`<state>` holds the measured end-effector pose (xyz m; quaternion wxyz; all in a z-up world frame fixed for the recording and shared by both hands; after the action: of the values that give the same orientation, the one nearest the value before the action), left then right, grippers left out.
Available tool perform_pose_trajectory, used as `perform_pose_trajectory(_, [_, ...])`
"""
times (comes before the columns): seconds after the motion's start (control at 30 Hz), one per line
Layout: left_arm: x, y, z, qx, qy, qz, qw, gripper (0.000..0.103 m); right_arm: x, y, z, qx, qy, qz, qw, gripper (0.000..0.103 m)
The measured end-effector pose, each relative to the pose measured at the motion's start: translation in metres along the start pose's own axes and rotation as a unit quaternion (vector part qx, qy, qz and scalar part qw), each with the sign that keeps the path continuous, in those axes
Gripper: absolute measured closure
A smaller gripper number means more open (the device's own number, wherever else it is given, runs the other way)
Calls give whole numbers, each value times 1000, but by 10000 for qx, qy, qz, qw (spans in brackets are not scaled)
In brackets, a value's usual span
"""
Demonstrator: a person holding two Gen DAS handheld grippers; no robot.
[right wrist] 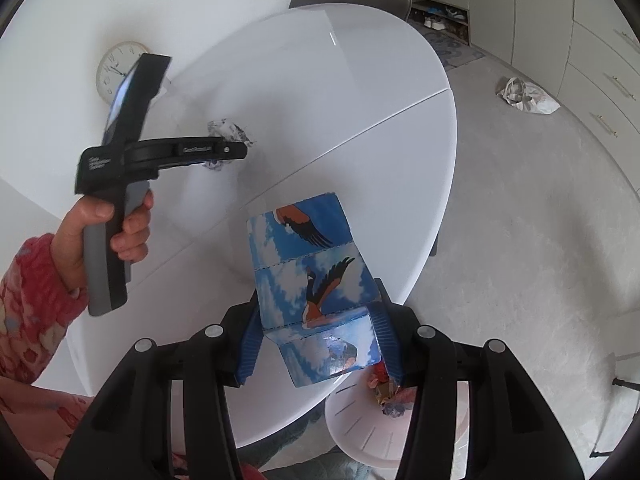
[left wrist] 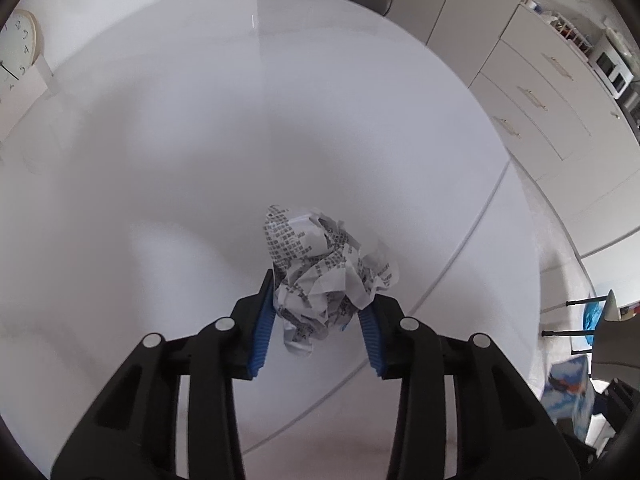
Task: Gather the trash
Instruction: 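Carry the box over the bin and open the right tool while the left carries the paper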
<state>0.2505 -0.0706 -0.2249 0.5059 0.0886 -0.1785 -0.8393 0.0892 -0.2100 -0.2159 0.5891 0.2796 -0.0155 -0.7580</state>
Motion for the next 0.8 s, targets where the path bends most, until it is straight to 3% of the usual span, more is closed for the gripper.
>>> perform_pose_trajectory(0.23, [11,-30,58,160,-121,-179,9996,65,5,-25,25,209,-92,-226,9995,53])
perform_pose_trajectory(0.4, [34,-64,104,289,-424,-330,9981,65,30,-59,47,331,-296,-522,9976,53])
perform_pose_trajectory(0.53, [63,-89,125,294,-703,-488,9959,65,66,-95,43,171,-614,-883,9941,53])
perform_pose_trajectory(0.67, [97,-115,129,113,-962,-730,9926,65,105,-132,9,-265,-909,-1197,9883,51])
perform_pose_trajectory(0.7, [104,-114,125,79,-979,-795,9920,65,113,-139,1,-379,-918,-1271,9869,49])
perform_pose_trajectory(0.73, [113,-121,125,22,-1001,-907,9908,65,121,-148,-11,-541,-914,-1365,9849,36])
perform_pose_trajectory(0.8, [130,-129,124,-84,-1066,-1073,9884,65,132,-157,-21,-672,-1078,-1504,9804,21])
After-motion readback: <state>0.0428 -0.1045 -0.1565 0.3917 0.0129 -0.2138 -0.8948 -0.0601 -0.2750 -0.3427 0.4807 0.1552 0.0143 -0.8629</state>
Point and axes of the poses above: each gripper's, at about its wrist camera, not at the fingertips, and z roughly against the way its jaws point, x to its right, y to its top, the point moved 5 cm from there along -z, roughly the way its jaws point, and after that the axes turned 11 degrees about -z, right-handed, at the moved point
